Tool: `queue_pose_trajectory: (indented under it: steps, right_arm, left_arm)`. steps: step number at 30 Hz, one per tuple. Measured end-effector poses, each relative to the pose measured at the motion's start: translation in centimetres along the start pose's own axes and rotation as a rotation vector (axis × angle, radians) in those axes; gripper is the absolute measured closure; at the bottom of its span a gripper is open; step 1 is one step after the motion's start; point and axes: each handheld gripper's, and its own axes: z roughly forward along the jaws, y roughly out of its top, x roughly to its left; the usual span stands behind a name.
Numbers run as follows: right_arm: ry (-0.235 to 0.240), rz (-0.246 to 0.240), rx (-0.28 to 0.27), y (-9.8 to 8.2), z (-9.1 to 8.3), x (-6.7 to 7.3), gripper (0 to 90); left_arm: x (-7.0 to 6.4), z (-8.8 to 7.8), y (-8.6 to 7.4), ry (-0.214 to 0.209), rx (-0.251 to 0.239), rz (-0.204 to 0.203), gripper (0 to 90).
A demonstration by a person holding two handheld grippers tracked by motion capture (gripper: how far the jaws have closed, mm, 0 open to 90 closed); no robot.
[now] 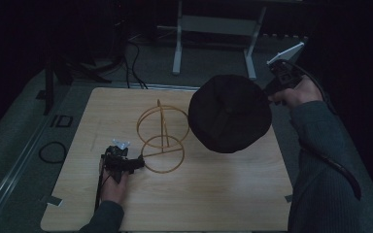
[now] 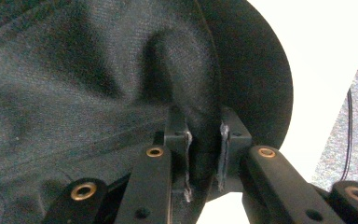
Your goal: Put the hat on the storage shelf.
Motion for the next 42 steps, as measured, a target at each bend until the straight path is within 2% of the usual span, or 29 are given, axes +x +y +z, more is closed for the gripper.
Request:
queue_pose_trajectory:
  steps: [15, 28, 29, 32, 42]
  right_arm:
    - [0.004, -0.003, -0.036, 0.9, -0.9, 1.9, 77.7]
    - [0.007, -0.019, -0.035, 1.3, -1.2, 3.3, 77.6]
    - [0.003, -0.022, -0.051, 1.5, -1.4, 3.8, 77.6]
    - [0.01, -0.029, -0.055, 1.7, -1.5, 4.5, 77.6]
    - [0.01, -0.057, -0.035, 2.6, -0.6, 6.4, 77.2]
  left_arm:
    - [0.0, -0.1, -0.1, -0.001, 0.0, 0.002, 1.1]
    - [0.0, -0.1, -0.1, -0.001, 0.001, 0.002, 1.2]
    - [0.0, -0.1, -0.1, 0.0, 0.0, 0.001, 1.2]
    - [0.0, -0.1, -0.1, -0.001, 0.0, 0.001, 1.2]
    - [0.0, -0.2, -0.2, 0.0, -0.001, -0.001, 1.2]
